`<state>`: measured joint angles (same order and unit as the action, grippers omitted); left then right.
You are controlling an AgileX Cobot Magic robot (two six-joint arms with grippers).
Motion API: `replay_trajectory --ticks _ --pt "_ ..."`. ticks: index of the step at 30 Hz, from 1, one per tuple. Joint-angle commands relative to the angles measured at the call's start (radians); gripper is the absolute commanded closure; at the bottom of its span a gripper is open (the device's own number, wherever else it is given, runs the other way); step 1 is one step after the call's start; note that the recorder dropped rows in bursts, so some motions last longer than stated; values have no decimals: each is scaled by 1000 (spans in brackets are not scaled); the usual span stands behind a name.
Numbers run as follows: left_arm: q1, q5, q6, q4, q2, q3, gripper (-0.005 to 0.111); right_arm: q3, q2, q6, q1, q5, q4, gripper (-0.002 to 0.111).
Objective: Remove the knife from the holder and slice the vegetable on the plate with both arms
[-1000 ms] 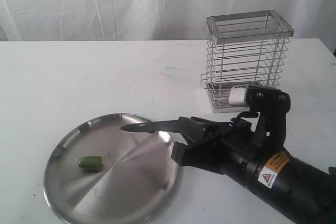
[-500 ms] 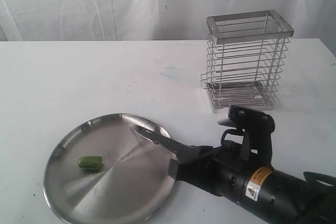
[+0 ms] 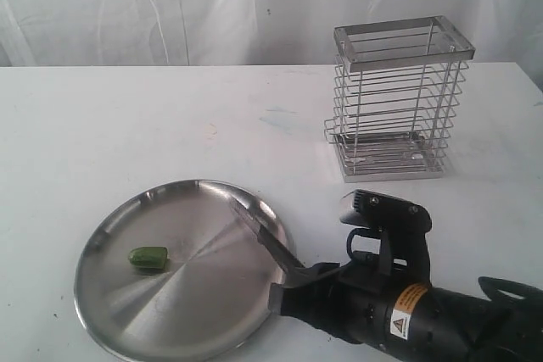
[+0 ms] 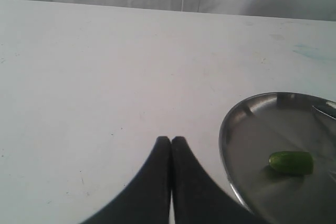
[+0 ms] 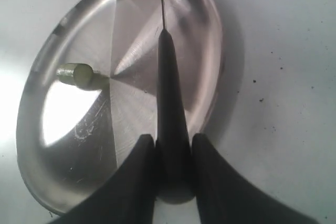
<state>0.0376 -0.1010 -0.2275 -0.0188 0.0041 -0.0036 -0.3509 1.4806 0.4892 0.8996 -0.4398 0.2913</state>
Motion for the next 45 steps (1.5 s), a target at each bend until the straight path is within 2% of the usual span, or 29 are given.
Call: replay_trajectory --ticks 1,9,17,20,28,39,43,45 --pt "-4 2 -1 8 -4 4 107 -24 43 12 8 28 14 108" --pt "-4 2 -1 8 -4 4 107 -97 78 13 8 219 -57 108" --pt "-4 2 -1 8 -4 4 107 -98 109 12 8 230 -59 108" --pt "-4 2 -1 8 -4 4 107 -107 111 12 8 232 -69 103" --pt "-4 2 -1 8 -4 4 107 -148 115 9 8 261 -113 81" --pt "-4 2 -1 8 -4 4 107 -161 116 -2 8 279 -113 79" --pt "-4 2 -1 8 -4 4 107 -176 116 -84 8 281 -113 69" --pt "-4 2 -1 8 -4 4 107 -193 116 -93 8 283 -113 68"
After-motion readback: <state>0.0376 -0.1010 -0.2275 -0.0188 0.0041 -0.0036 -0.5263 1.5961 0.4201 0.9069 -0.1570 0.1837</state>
